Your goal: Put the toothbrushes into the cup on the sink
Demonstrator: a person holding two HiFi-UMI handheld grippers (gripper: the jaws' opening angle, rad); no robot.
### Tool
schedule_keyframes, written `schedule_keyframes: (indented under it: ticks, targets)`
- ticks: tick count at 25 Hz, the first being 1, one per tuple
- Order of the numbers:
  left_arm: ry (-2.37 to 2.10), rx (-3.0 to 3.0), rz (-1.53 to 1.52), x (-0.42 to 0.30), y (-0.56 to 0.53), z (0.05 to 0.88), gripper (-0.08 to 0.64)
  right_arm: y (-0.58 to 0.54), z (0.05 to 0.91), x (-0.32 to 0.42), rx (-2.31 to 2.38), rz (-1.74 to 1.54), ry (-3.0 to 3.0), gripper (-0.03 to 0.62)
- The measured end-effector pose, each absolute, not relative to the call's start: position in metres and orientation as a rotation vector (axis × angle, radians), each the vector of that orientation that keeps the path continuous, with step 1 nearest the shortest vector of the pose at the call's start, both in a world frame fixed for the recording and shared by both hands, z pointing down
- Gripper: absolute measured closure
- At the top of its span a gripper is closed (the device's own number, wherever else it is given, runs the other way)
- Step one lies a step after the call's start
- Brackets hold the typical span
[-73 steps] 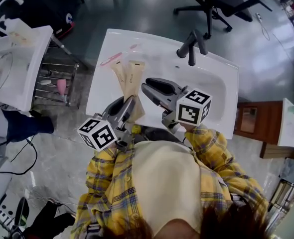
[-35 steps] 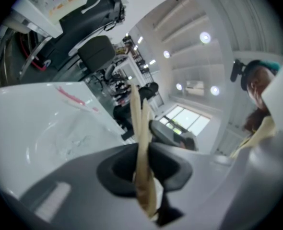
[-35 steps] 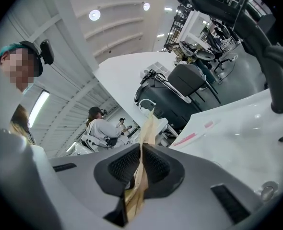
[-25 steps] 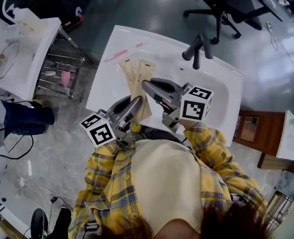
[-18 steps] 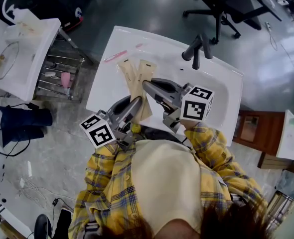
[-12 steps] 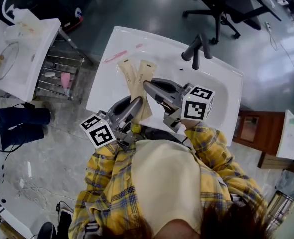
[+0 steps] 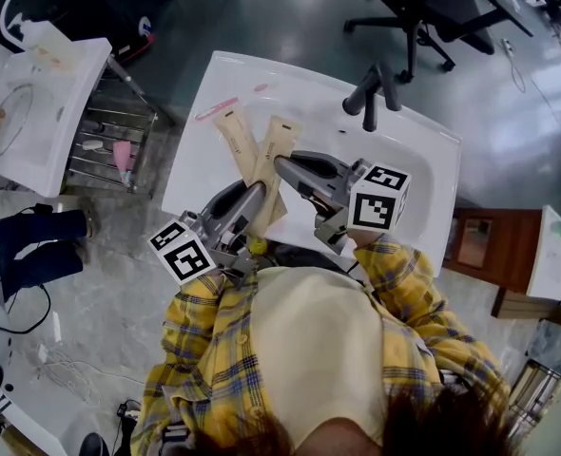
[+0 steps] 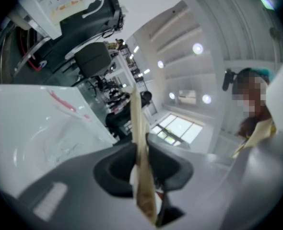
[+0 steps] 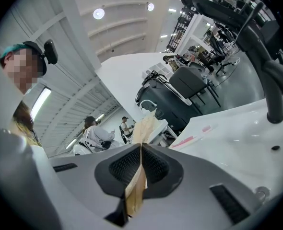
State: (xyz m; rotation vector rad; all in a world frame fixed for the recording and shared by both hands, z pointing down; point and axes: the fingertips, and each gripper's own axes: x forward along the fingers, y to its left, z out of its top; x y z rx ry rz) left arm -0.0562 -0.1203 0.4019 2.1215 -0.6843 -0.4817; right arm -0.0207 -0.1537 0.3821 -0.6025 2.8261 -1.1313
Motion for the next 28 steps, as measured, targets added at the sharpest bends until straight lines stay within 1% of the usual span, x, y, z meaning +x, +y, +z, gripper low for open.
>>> schedule_keyframes:
  ticks: [9,21,24,28]
  targets:
    - [-0.74,2.131,-0.472,-0.068,-0.131,0.401,0.499,-0.152,0.385,-0.019,-0.599,-1.154,2.813,0.575]
    - [-0.871,2.196,-0.455,-0.075,-0.133,0.395,0.5,-0.151,0.375,-0.023,-0.53,-1.196,2.772,0.577]
    - [-0.941,2.164,-0.494,-0.089,-0.135,0.394,0.519,-0.152,0.373,-0.023,-0.507,-1.22,2.751,0.577]
    - [-1.038,2.159,-0.478,-0.11,-0.135,0.398,0.526,-0.158,0.374,-0.016,-0.542,-1.197,2.736,0.577]
